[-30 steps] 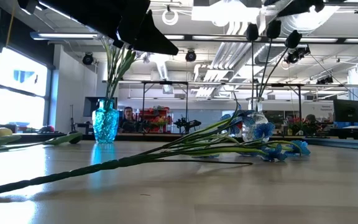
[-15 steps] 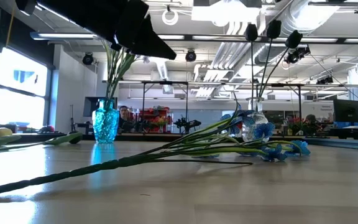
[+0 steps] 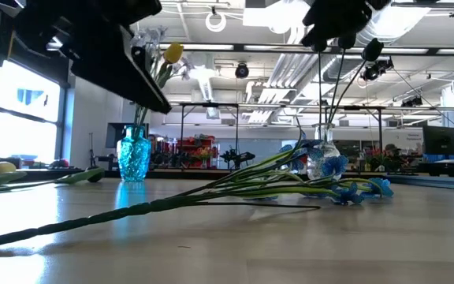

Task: Sort flowers into vase by color
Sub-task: Put the yellow flower into the blue vase

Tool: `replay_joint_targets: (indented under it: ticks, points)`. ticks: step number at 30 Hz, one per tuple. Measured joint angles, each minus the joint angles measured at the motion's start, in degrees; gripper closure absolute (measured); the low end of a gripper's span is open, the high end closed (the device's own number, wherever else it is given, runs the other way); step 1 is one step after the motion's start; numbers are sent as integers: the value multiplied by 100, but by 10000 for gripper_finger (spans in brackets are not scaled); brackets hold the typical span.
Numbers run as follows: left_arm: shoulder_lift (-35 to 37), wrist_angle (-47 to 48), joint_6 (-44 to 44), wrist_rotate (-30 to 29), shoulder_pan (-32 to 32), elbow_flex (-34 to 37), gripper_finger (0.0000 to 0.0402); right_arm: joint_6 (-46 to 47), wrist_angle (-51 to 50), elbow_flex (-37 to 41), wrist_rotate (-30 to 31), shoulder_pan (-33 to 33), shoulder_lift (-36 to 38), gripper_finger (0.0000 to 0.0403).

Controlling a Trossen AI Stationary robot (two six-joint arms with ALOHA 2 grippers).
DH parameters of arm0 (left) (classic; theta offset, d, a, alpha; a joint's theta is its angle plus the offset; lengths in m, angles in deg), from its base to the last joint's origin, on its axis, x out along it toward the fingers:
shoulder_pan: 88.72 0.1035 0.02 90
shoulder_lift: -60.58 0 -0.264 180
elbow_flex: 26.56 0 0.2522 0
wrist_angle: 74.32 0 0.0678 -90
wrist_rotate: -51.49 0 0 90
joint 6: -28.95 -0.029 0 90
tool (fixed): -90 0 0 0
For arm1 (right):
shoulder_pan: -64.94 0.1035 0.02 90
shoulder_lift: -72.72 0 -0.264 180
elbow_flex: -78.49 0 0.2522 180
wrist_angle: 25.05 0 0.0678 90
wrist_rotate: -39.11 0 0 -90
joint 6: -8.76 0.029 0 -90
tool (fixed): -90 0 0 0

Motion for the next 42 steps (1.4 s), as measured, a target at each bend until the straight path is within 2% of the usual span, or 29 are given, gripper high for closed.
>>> replay_joint_targets:
  ticks: [5, 11, 15, 22, 26, 29, 32, 37, 42]
  points:
    - [-168, 26, -58, 155, 0, 7, 252, 607, -356, 0, 589, 136, -359, 80]
    - [-168, -224, 264, 118, 11, 7, 252, 1542, -1055, 0, 551, 279, -676, 80]
    - [-189, -577, 801, 98, -191, 7, 252, 2110, -1617, 0, 368, 538, -708, 80]
    - [-431, -1045, 1712, -913, -875, -64, 252, 2713, -2374, 0, 196, 1369, -709, 80]
    - [-852, -1059, 2093, -1198, -1094, -382, 252, 2972, -2766, 24, 336, 1823, -705, 80]
    - [-1297, -1051, 2239, -1170, -1126, -718, 252, 3059, -2615, 364, 322, 1988, -622, 80]
    - [-1720, -1041, 2285, -1065, -1110, -1138, 252, 3204, -2057, 969, 275, 1990, -503, 80]
    - [-2268, -375, 2495, -457, -942, -1881, 252, 3194, -530, 1910, 331, 1985, -428, 80]
    - [-2527, 19, 2656, 100, -694, -2361, 248, 3061, 924, 2470, 510, 1982, -430, 80]
